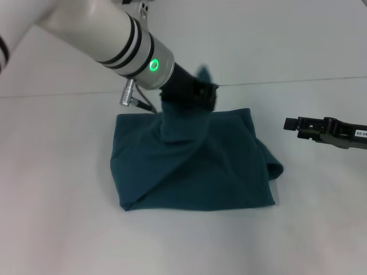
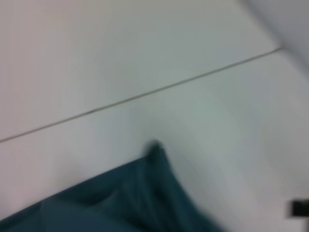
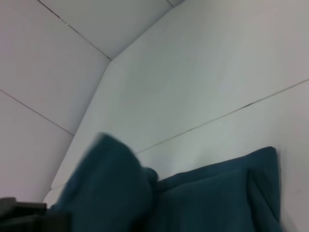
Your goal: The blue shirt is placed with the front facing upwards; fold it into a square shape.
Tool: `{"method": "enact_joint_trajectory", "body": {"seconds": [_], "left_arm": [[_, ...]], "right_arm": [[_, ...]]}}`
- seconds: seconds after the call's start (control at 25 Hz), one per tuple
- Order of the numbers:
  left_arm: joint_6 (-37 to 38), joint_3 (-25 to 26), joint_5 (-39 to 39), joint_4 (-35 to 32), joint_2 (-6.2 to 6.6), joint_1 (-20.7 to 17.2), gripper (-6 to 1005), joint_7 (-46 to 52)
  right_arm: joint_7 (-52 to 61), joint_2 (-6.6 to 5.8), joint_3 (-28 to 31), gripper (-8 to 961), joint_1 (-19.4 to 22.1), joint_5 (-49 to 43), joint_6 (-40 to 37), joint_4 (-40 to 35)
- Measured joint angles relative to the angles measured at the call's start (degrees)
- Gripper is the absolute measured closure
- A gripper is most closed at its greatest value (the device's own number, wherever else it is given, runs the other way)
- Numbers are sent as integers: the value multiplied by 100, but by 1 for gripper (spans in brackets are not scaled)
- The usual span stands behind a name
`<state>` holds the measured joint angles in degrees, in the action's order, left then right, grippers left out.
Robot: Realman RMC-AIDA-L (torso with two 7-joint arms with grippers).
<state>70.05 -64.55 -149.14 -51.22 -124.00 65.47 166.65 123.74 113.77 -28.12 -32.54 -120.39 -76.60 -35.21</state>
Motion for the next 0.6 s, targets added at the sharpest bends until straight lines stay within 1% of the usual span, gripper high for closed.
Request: {"method": "enact_joint_trajectory", "body": {"seconds": [0.08,0.2,0.32,0.4,0.6], "left_arm": [[8,124,428,-54,2,-94,895,-241],[32,313,996,-52,10,-179,791,-604],[34,464,1157,-72,19,-263,687,-686],[70,577,1334,-139,20,-355,648,-769],[217,706,1834,-632,49,-845,549,-838]], "right_arm": [[-1,-9,-1,249,5,-2,5,25],[0,-13,-1,249,7,-7,11,31],[0,-19,-1,250,15,-11,6,32],[-2,-23,-1,250,24,-11,0,32],[-9,-23,-17,250,50,-16,-23,32]]}}
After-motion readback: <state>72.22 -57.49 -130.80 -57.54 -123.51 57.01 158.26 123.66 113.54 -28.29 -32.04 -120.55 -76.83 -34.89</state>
